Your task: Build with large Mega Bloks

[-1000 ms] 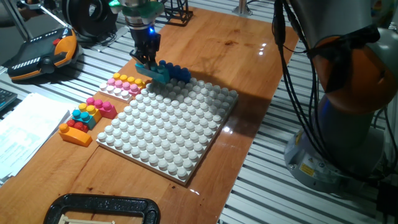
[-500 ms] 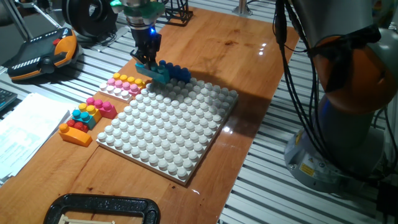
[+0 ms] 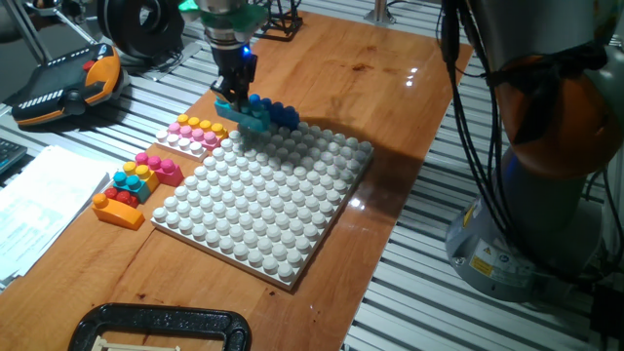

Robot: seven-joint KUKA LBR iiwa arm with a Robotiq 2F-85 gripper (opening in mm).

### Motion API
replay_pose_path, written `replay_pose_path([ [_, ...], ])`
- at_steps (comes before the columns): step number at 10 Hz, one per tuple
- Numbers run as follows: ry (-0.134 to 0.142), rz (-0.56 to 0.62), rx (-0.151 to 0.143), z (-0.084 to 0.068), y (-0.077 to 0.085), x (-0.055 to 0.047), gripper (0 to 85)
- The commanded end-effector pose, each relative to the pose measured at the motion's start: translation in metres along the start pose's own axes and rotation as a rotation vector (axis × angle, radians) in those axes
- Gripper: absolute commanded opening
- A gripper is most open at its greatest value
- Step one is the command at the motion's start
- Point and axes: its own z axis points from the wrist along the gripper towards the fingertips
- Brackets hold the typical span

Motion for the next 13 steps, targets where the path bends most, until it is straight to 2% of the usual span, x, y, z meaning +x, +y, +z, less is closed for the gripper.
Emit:
replay_pose_path([
  [1, -0.003, -0.002, 0.007, 0.0, -0.001, 0.003, 0.0],
  [3, -0.014, -0.013, 0.008, 0.005, -0.004, 0.01, 0.0],
  [5, -0.022, -0.018, -0.008, 0.014, -0.007, 0.017, 0.0],
  [7, -0.034, -0.017, -0.01, 0.021, -0.006, 0.024, 0.0],
  [11, -0.043, -0.03, -0.018, 0.029, -0.012, 0.025, 0.0],
  [13, -0.046, -0.027, -0.018, 0.03, -0.011, 0.029, 0.0],
])
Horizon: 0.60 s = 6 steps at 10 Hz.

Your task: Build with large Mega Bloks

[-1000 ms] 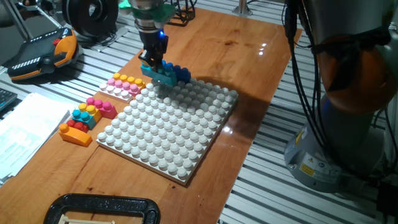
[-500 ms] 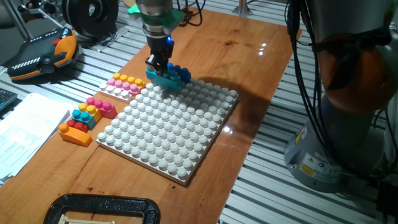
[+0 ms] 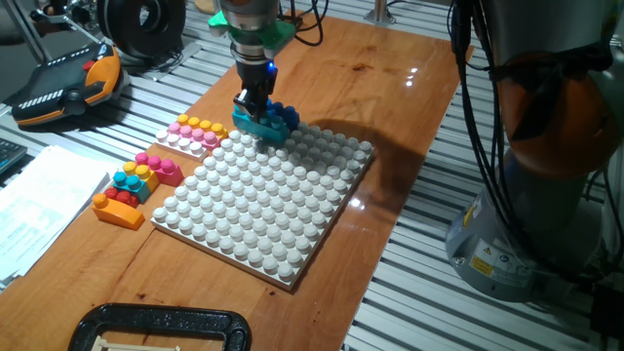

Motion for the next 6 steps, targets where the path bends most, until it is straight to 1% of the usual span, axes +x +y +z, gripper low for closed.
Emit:
replay_pose_path([
  [1, -0.003, 0.005, -0.002, 0.0011, 0.0011, 0.0035, 0.0],
  [2, -0.005, 0.005, -0.002, 0.0021, 0.0018, 0.0053, 0.0],
  [6, -0.015, 0.006, -0.004, 0.0075, 0.0011, 0.0022, 0.0],
])
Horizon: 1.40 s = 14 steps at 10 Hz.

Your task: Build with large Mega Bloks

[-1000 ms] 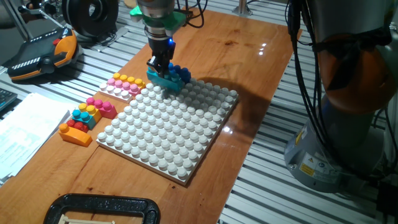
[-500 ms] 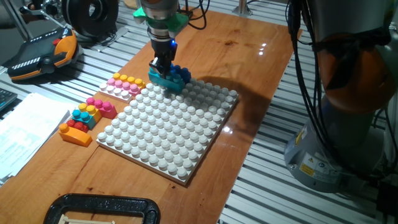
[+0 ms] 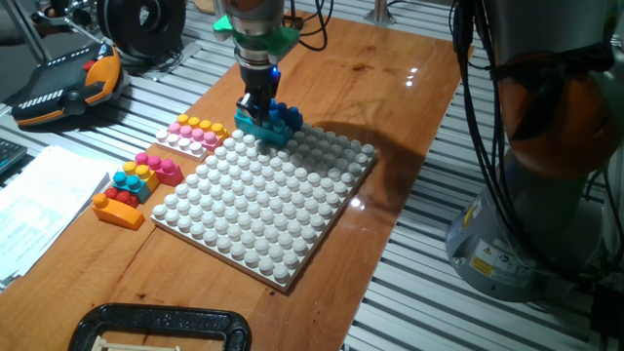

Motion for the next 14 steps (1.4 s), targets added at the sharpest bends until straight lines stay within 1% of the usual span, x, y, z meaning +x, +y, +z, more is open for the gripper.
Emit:
replay_pose_path([
  [1, 0.0, 0.003, 0.0, 0.0, 0.0, 0.0, 0.0],
  [3, 0.0, 0.003, 0.0, 0.003, 0.0, 0.001, 0.0],
  [6, -0.007, 0.002, -0.01, 0.011, 0.001, 0.001, 0.0],
  [10, -0.013, 0.001, -0.016, 0.016, 0.001, 0.001, 0.0],
  [11, -0.011, -0.001, -0.014, 0.016, 0.001, 0.001, 0.0],
  [12, -0.012, 0.006, -0.025, 0.016, 0.002, 0.001, 0.0],
  [14, -0.017, 0.009, -0.025, 0.015, 0.002, 0.001, 0.0],
])
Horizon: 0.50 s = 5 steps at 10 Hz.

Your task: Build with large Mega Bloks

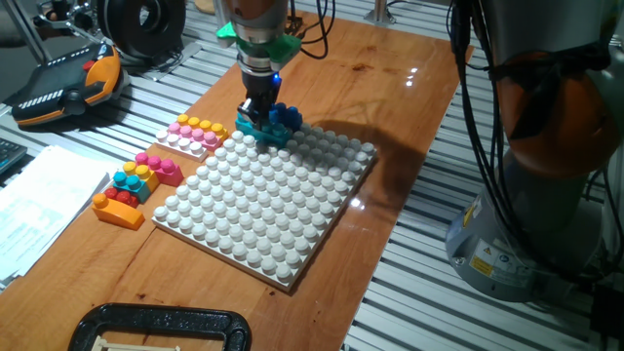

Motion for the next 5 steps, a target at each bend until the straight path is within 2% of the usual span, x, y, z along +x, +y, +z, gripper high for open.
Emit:
replay_pose_path([
  [1, 0.0, 0.006, 0.0, -0.0013, 0.001, -0.0003, 0.0],
  [3, -0.002, 0.018, 0.029, -0.0055, 0.0059, -0.0004, 34.0],
  [4, -0.002, 0.026, 0.03, -0.0076, 0.0079, -0.0003, 34.0],
  [5, -0.003, 0.03, 0.033, -0.0087, 0.0085, -0.0001, 51.0],
])
